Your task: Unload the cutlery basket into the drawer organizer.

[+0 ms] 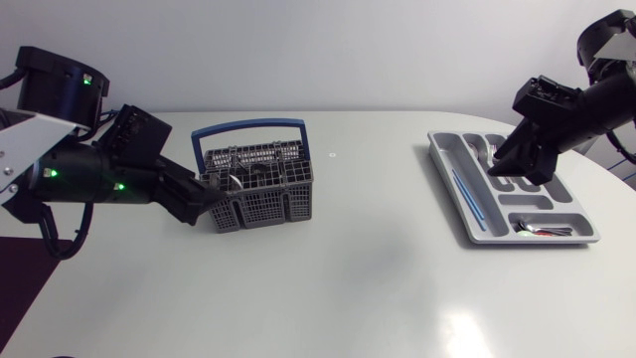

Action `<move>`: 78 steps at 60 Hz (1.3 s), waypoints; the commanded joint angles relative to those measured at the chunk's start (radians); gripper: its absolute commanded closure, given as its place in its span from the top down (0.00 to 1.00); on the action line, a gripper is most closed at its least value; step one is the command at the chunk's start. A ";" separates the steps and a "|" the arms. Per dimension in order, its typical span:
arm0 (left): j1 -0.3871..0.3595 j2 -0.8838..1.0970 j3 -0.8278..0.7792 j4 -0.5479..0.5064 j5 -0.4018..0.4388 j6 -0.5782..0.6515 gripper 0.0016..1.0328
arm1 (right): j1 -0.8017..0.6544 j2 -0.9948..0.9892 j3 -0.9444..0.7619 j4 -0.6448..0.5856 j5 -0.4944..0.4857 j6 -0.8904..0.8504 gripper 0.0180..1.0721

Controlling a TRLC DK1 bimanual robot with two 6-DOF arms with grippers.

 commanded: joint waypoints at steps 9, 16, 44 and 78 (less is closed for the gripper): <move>-0.016 0.083 0.107 -0.024 -0.043 -0.128 0.89 | 0.093 0.005 -0.018 -0.006 -0.040 0.149 0.57; -0.034 0.119 0.146 -0.045 -0.053 -0.178 0.89 | 0.132 0.007 -0.024 0.004 -0.053 0.196 0.57; -0.059 0.263 0.262 -0.145 -0.071 -0.441 0.96 | 0.267 -0.062 -0.112 0.099 -0.043 0.396 0.57; -0.048 0.445 0.360 -0.271 0.154 -0.714 0.96 | 0.314 -0.067 -0.172 0.144 -0.028 0.437 0.57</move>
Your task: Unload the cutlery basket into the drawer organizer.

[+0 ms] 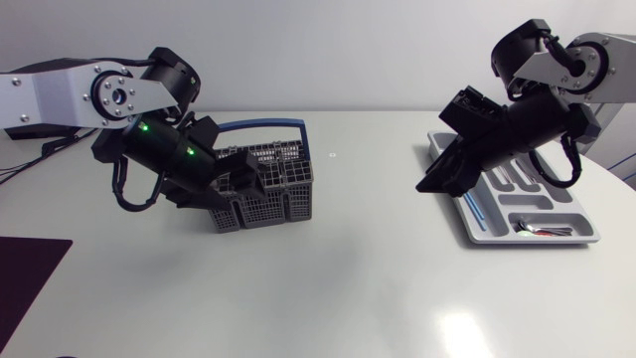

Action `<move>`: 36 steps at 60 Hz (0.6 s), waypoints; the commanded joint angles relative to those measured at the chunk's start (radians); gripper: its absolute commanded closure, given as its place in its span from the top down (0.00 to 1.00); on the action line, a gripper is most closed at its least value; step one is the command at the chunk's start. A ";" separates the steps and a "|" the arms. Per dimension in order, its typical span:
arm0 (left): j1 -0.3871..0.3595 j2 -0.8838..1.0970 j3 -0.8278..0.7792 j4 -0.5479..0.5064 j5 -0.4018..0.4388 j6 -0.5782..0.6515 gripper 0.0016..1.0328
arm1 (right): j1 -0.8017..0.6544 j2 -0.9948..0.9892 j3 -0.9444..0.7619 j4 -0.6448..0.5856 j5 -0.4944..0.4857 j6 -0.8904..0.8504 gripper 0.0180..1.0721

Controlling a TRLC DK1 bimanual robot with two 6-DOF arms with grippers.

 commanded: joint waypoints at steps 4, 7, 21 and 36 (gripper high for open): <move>-0.004 0.018 0.028 0.052 0.008 -0.206 0.96 | 0.012 -0.017 -0.035 0.011 0.001 0.020 0.57; -0.012 0.018 0.034 0.053 -0.007 -0.239 0.96 | 0.015 -0.019 -0.041 0.016 0.001 0.020 0.57; -0.021 0.007 0.042 0.076 -0.131 -0.437 0.96 | 0.029 -0.034 -0.070 0.028 0.001 0.020 0.57; 0.002 0.009 0.060 0.087 -0.153 -0.543 0.96 | 0.049 -0.046 -0.095 0.043 0.001 0.036 0.57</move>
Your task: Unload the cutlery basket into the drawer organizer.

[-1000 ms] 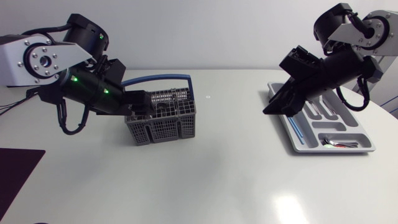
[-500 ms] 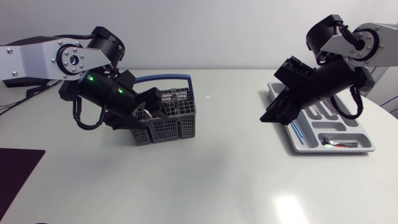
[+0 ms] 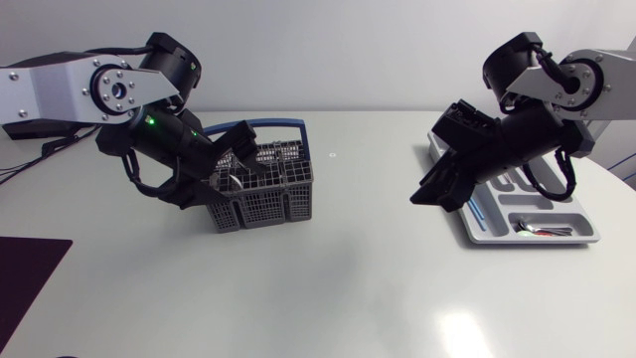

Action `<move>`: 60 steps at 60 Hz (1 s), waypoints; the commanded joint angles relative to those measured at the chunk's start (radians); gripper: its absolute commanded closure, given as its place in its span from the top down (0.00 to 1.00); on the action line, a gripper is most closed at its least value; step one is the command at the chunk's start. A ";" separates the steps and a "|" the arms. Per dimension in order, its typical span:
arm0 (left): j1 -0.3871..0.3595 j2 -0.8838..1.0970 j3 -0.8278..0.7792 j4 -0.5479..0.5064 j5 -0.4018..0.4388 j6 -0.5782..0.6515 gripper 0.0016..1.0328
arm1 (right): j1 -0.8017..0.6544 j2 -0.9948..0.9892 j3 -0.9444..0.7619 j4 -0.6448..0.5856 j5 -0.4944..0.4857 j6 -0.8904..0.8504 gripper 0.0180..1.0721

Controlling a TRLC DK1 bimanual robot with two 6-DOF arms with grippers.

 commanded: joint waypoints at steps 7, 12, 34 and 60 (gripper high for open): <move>0.010 0.009 0.047 0.010 -0.034 -0.079 0.96 | 0.030 -0.029 -0.039 0.022 0.002 0.046 0.57; 0.008 0.003 0.055 0.010 -0.050 -0.103 0.96 | 0.045 -0.038 -0.046 0.023 0.002 0.053 0.57; 0.005 -0.023 0.087 -0.053 -0.164 -0.149 0.86 | 0.077 -0.056 -0.074 0.046 0.005 0.081 0.57; -0.013 0.004 0.111 -0.097 -0.188 -0.171 0.57 | 0.128 -0.058 -0.083 0.065 0.012 0.115 0.57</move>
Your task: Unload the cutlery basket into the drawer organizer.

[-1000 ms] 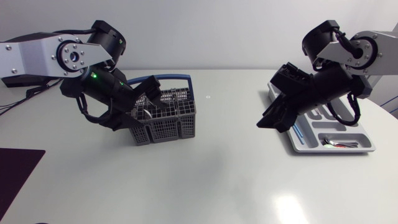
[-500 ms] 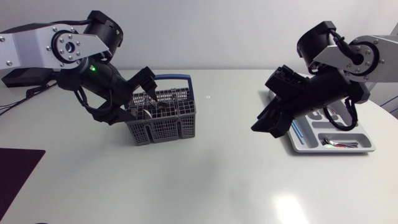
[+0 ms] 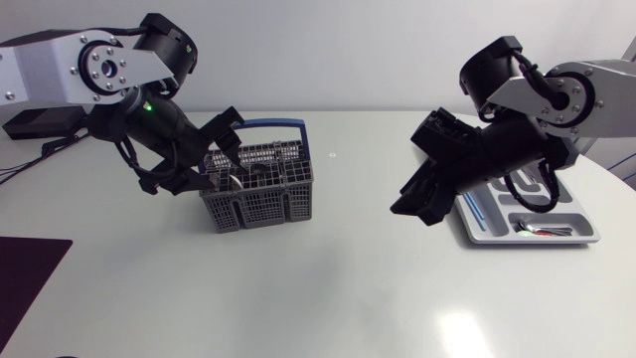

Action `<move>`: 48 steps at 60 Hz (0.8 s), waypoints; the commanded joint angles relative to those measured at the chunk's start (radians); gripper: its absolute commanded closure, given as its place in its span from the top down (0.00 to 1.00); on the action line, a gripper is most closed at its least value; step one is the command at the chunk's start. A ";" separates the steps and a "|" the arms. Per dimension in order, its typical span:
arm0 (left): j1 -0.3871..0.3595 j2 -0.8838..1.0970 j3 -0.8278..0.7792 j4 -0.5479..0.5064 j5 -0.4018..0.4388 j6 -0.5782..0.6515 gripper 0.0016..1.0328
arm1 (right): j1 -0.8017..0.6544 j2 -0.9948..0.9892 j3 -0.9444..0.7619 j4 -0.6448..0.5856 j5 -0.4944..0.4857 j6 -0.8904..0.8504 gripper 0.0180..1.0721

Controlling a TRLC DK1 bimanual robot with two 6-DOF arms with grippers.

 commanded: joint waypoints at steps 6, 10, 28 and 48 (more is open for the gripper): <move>-0.014 0.034 0.058 -0.029 -0.008 -0.037 0.57 | 0.021 -0.013 -0.033 0.021 0.009 0.030 0.57; -0.014 0.054 0.069 -0.041 -0.008 -0.034 0.57 | 0.026 -0.011 -0.036 0.023 0.009 0.033 0.57; -0.015 0.118 0.100 -0.041 -0.008 -0.036 0.49 | 0.029 -0.002 -0.050 0.046 0.011 0.035 0.57; -0.008 0.186 0.126 -0.040 -0.008 -0.037 0.49 | 0.029 -0.001 -0.067 0.064 0.011 0.033 0.56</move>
